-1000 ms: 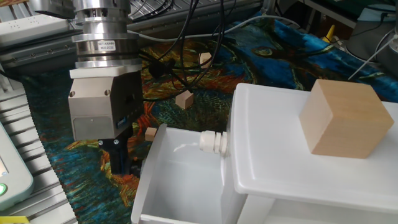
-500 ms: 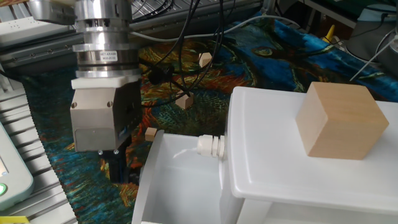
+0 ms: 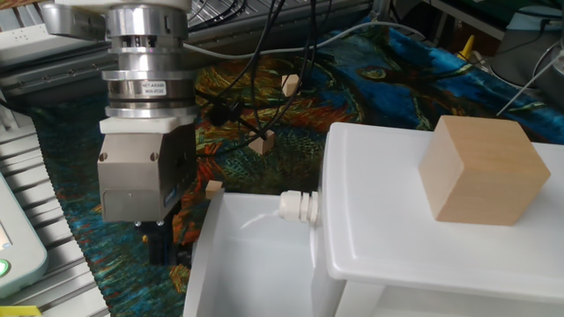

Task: Grasp the handle and close the drawer

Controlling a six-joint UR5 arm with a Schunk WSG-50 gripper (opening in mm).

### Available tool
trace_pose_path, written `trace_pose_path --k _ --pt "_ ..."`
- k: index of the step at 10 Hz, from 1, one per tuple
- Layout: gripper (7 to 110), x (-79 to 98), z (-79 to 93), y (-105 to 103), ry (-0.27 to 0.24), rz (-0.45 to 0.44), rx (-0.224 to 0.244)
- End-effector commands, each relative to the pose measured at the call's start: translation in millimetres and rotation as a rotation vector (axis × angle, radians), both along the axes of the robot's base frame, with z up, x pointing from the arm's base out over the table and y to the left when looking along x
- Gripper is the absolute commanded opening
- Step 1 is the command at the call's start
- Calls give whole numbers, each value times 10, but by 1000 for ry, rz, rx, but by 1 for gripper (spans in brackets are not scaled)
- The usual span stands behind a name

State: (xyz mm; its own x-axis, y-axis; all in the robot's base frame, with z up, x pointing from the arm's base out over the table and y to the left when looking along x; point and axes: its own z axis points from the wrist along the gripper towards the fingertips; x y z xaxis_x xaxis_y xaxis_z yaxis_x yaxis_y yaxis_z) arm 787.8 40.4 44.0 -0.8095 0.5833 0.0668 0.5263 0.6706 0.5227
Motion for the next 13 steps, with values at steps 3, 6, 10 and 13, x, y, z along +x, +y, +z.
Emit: trace_pose_path --k 3,6,10,13 --pt "7 34 27 15 -8 -10 13" --pt "7 23 23 10 -3 -8 11" --pt "7 19 18 -3 -3 -6 6" --pt "7 11 21 -4 1 -5 8"
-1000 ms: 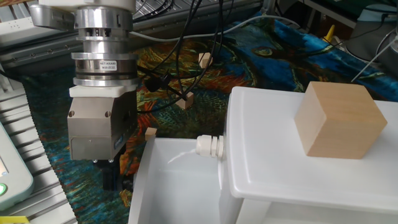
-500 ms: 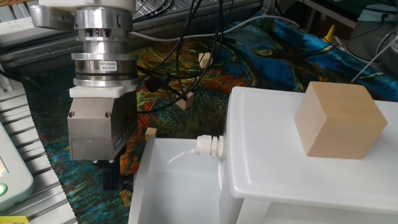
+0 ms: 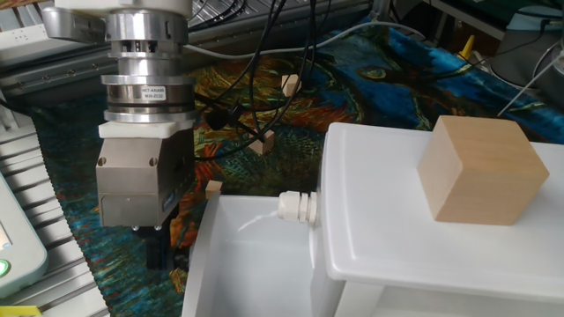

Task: Grasp the handle and close the drawer

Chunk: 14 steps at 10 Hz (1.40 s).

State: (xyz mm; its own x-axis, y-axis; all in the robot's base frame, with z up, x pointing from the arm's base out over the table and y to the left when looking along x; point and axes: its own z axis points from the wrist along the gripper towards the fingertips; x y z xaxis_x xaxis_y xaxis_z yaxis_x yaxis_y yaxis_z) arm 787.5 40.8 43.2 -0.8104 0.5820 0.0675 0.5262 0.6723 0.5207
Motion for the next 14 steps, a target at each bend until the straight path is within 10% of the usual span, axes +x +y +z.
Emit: trace_pose_path --k 1,14 --pt "7 9 38 12 1 -9 20" --pt "7 -212 3 50 66 62 19"
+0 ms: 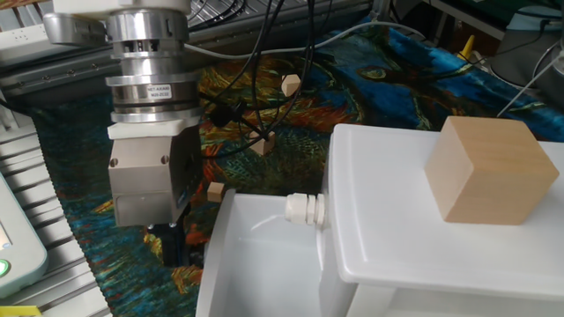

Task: Grasp the handle and close the drawer

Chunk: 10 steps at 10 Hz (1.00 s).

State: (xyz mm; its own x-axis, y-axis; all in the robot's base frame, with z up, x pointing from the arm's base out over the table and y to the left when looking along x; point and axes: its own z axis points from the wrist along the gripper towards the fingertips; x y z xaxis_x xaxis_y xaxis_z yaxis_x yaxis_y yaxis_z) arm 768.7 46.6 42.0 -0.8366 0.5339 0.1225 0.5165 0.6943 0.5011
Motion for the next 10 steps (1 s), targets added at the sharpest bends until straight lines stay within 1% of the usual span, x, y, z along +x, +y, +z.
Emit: trace_pose_path --k 1,2,3,4,5,7,10 --pt "7 -36 9 -17 14 6 0" --pt "7 -43 7 -17 17 7 0" --pt "7 -62 -8 -38 23 12 -11" --pt "7 -85 -48 -107 25 28 -46" --pt "7 -89 -49 -107 23 34 -47" --pt "7 -101 -35 -75 22 46 -35" --pt "7 -101 -33 -72 17 55 -35"
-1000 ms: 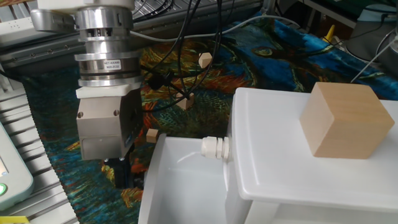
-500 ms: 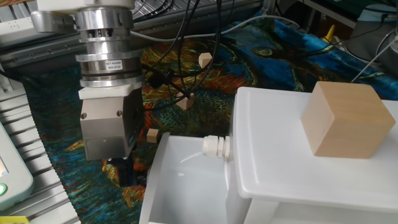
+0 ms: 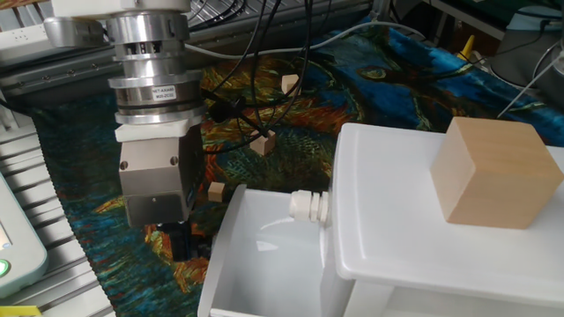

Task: Grasp the handle and close the drawer

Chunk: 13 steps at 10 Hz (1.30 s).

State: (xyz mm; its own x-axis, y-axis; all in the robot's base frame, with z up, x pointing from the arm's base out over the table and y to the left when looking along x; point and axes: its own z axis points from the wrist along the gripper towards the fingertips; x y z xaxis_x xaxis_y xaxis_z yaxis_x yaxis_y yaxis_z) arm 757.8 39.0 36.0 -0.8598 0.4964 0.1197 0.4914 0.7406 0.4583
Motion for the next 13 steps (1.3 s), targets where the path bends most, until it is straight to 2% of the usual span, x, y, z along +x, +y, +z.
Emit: trace_pose_path --k 1,5,13 --pt "7 8 27 3 -7 8 8" --pt "7 1 40 31 -3 7 21" --pt "7 -46 39 12 11 14 17"
